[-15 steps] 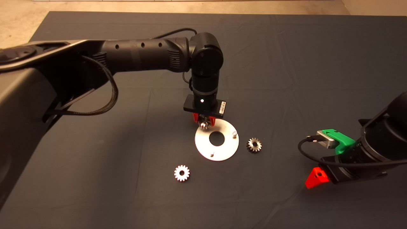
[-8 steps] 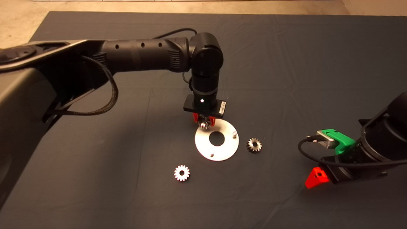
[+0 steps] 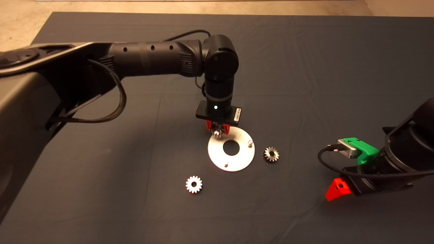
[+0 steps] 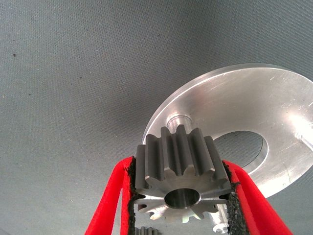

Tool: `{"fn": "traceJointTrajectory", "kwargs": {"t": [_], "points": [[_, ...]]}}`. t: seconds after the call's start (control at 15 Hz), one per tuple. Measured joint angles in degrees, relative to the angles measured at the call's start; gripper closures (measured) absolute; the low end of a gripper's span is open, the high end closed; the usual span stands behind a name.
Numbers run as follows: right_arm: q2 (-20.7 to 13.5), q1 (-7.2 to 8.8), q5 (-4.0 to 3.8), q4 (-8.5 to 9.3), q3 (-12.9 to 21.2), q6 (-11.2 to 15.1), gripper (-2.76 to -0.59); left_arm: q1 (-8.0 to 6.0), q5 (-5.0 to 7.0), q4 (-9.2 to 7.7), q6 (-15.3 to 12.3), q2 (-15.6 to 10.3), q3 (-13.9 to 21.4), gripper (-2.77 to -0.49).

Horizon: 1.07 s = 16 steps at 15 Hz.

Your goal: Install three planetary gears onto the carrier pins

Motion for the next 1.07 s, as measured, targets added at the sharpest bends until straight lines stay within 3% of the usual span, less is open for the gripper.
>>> {"fn": "traceJointTrajectory", "kwargs": {"t": [0.87, 1.07], "points": [[0.00, 0.00, 0.00, 0.00, 0.00, 0.00, -2.76, 0.06, 0.04, -0.23, -0.52, -0.02, 0.00, -0.89], [0.00, 0.00, 0.01, 0.02, 0.00, 0.00, -2.76, -0.03, -0.18, -1.11, -1.00, 0.01, -1.18, -0.89]]}}
